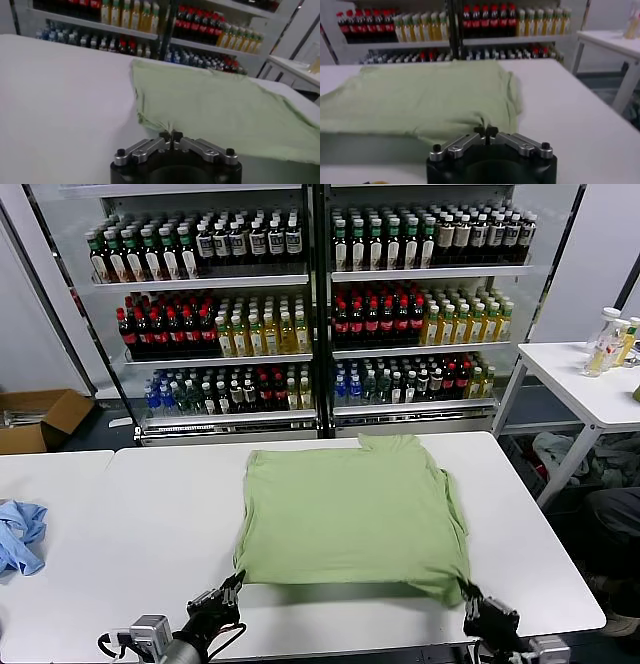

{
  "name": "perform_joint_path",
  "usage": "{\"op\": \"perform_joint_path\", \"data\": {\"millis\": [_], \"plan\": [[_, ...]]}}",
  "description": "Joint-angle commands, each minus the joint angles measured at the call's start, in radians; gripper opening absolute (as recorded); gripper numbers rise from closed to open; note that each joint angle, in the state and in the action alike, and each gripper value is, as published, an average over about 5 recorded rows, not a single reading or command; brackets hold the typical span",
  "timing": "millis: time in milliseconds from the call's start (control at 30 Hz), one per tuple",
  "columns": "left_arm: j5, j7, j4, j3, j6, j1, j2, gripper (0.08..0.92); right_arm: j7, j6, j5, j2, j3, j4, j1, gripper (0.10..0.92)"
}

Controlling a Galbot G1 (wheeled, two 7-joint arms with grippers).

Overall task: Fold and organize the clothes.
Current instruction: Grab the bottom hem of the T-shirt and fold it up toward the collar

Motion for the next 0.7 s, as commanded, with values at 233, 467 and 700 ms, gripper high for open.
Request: {"op": "perform_joint_path", "data": {"millis": [233,467,700], "plan": [[-0.073,0.005,0.165,0.045,-0.037,-0.211,0.13,0.111,-0.028,0.003,-0.031,-0.154,-0.178,-0.229,0.442,0.118],[-0.062,0.001,0.285,0.117,-0.054,-0.338,0.141,0.111,-0.064,0.015,-0.125,-0.167,-0.32,-0.359,0.588,0.118],[-0.052,-0.001,0.385,0.165,-0.074,-0.429,0.136,0.111,-0.074,0.026,-0.175,-0.149,-0.377,-0.426,0.647,0.118]]}}
